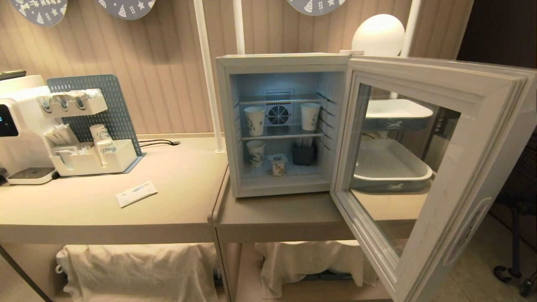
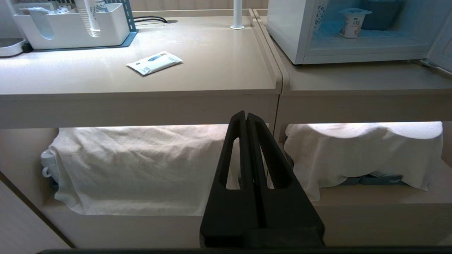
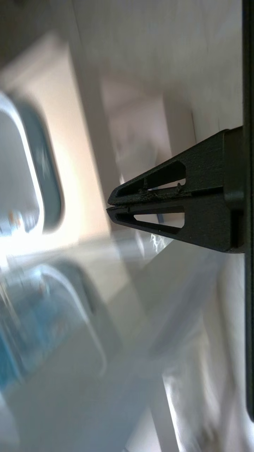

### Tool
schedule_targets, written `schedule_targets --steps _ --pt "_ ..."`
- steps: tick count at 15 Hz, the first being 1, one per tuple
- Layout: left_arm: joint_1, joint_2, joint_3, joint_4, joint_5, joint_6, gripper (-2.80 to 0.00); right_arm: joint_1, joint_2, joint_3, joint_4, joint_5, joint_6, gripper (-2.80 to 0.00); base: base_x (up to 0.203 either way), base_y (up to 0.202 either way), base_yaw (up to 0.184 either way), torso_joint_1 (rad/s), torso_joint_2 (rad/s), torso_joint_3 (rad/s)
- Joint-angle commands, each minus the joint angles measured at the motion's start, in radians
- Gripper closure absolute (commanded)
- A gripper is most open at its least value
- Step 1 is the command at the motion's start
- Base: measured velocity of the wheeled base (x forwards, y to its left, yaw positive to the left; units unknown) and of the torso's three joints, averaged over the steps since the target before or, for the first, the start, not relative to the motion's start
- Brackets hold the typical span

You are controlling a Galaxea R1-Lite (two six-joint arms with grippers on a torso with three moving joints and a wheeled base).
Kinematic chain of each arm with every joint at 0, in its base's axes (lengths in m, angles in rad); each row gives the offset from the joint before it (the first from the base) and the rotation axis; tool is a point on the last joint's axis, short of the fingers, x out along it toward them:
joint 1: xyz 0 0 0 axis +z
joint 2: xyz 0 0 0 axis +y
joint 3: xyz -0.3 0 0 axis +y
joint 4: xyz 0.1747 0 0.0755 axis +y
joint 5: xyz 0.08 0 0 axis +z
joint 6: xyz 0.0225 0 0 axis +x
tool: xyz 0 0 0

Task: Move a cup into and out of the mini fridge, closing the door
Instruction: Close the freezer door

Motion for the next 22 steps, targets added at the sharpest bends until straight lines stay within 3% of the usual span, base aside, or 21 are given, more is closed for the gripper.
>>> schedule_targets --steps 1,2,3,4,5,7,9,11,14,16,18,22 --pt "0.000 0.000 -0.001 0.000 0.000 0.000 0.00 -0.072 0.334 -0.068 -0.078 0.391 0.015 0.00 0.000 0.000 0.000 0.000 0.00 0.000" --pt "0.001 0.000 0.001 0.000 0.000 0.002 0.00 -0.126 0.382 -0.103 -0.111 0.657 0.032 0.00 0.000 0.000 0.000 0.000 0.00 0.000" --pt "0.000 0.000 0.001 0.000 0.000 0.001 0.00 -0.177 0.431 -0.138 -0.138 0.874 0.058 0.00 0.000 0.000 0.000 0.000 0.00 0.000" --pt "-0.001 0.000 0.001 0.000 0.000 0.001 0.00 -0.221 0.495 -0.173 -0.162 1.042 0.095 0.00 0.000 0.000 0.000 0.000 0.00 0.000" --pt "0.001 0.000 0.001 0.000 0.000 0.000 0.00 -0.255 0.550 -0.203 -0.182 1.152 0.135 0.00 0.000 0.000 0.000 0.000 0.00 0.000" --pt "-0.001 0.000 -0.001 0.000 0.000 0.000 0.00 -0.268 0.606 -0.221 -0.203 1.227 0.168 0.00 0.000 0.000 0.000 0.000 0.00 0.000" --pt "0.001 0.000 0.001 0.000 0.000 0.002 0.00 -0.199 0.608 -0.215 -0.204 1.217 0.169 0.00 0.000 0.000 0.000 0.000 0.00 0.000" --pt "0.000 0.000 0.001 0.000 0.000 0.002 0.00 -0.126 0.607 -0.217 -0.204 1.136 0.174 0.00 0.000 0.000 0.000 0.000 0.00 0.000" --pt "0.001 0.000 0.001 0.000 0.000 0.000 0.00 0.020 0.611 -0.235 -0.205 0.943 0.176 0.00 0.000 0.000 0.000 0.000 0.00 0.000" --pt "0.001 0.000 0.001 0.000 0.000 0.000 0.00 0.161 0.629 -0.274 -0.208 0.748 0.188 0.00 0.000 0.000 0.000 0.000 0.00 0.000" --pt "0.001 0.000 0.001 0.000 0.000 0.000 0.00 0.321 0.703 -0.355 -0.244 0.481 0.221 0.00 0.000 0.000 0.000 0.000 0.00 0.000" --pt "0.001 0.000 0.001 0.000 0.000 0.000 0.00 0.525 0.921 -0.608 -0.295 0.130 0.243 0.00 0.000 0.000 0.000 0.000 0.00 0.000"
